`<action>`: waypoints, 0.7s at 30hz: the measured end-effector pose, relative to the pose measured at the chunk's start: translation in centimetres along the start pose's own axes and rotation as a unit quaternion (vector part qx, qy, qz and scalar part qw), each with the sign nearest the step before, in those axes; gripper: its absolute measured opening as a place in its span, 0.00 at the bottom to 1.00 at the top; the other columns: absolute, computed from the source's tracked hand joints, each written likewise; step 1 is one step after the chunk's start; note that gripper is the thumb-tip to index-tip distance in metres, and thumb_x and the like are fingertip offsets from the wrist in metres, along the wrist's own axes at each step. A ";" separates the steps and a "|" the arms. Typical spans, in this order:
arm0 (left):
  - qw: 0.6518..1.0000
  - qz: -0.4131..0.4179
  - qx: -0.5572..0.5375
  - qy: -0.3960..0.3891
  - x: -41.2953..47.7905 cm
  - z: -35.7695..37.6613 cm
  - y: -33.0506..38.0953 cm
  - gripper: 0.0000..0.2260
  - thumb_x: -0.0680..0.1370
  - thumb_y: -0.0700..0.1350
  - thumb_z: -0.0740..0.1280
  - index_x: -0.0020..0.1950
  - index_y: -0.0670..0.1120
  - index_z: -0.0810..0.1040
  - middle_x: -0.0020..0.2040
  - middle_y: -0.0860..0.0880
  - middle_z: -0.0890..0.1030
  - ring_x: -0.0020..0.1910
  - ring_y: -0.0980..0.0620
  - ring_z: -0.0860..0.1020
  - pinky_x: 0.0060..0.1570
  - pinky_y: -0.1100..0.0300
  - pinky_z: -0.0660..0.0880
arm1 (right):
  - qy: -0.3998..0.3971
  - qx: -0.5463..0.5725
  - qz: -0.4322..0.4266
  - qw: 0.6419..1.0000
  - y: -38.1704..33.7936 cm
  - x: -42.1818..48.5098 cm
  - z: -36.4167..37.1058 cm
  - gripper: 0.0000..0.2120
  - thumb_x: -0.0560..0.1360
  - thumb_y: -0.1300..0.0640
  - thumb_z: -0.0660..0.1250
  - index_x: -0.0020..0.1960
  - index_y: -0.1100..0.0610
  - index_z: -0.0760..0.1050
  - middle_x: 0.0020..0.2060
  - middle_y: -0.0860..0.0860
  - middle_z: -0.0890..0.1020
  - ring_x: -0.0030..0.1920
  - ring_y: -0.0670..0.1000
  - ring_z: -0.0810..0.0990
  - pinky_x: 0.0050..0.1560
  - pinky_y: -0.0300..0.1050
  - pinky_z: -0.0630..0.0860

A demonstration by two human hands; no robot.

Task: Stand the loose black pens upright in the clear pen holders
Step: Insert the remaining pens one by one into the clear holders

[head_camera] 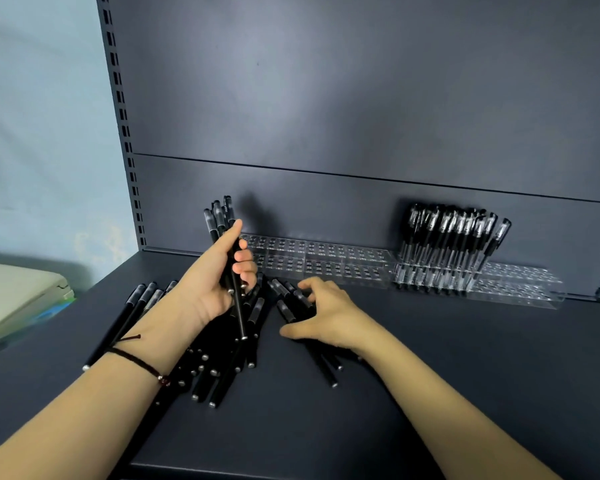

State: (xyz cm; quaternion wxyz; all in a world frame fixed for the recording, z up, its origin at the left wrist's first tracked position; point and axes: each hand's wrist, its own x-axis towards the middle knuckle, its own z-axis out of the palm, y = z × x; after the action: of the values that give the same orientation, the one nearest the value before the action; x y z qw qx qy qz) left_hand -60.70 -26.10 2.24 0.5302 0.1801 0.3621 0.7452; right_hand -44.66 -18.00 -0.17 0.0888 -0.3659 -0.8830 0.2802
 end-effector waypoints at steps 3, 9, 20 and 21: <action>1.000 -0.003 0.015 0.001 -0.1 0.2 -0.3 0.17 0.79 0.56 0.63 0.34 0.49 0.67 0.22 0.55 0.64 0.18 0.60 0.62 0.17 0.69 0.62 | 0.009 -0.001 0.025 1.000 0.6 -0.1 -0.9 0.41 0.66 0.43 0.77 0.71 0.54 0.64 0.66 0.51 0.69 0.66 0.52 0.69 0.66 0.48 0.70; 1.000 0.001 0.029 -0.001 -0.6 0.6 -0.6 0.17 0.78 0.56 0.65 0.34 0.49 0.68 0.23 0.55 0.63 0.18 0.59 0.62 0.17 0.68 0.62 | -0.008 -0.036 0.058 0.998 1.0 -0.3 -2.8 0.30 0.68 0.45 0.77 0.63 0.59 0.73 0.59 0.52 0.77 0.59 0.52 0.76 0.52 0.39 0.72; 0.996 0.007 0.090 -0.016 -0.8 0.9 -1.4 0.15 0.73 0.55 0.68 0.35 0.47 0.69 0.24 0.54 0.64 0.19 0.59 0.62 0.18 0.67 0.62 | -0.070 -0.162 0.038 0.984 1.5 -0.3 -3.3 0.20 0.76 0.40 0.64 0.38 0.54 0.63 0.37 0.47 0.69 0.36 0.47 0.68 0.39 0.45 0.66; 0.996 0.008 0.092 -0.018 -0.8 0.9 -1.4 0.14 0.72 0.55 0.68 0.35 0.47 0.69 0.24 0.54 0.64 0.19 0.59 0.62 0.18 0.67 0.62 | -0.071 -0.157 0.037 0.984 1.5 -0.3 -3.3 0.20 0.77 0.40 0.63 0.38 0.54 0.62 0.37 0.47 0.69 0.36 0.47 0.67 0.39 0.46 0.65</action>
State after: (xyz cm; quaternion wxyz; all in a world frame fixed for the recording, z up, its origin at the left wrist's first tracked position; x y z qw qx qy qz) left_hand -58.86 -26.30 1.93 0.5118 0.2440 0.4182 0.7097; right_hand -42.32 -15.91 1.74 -0.0426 -0.3868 -0.9060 0.1662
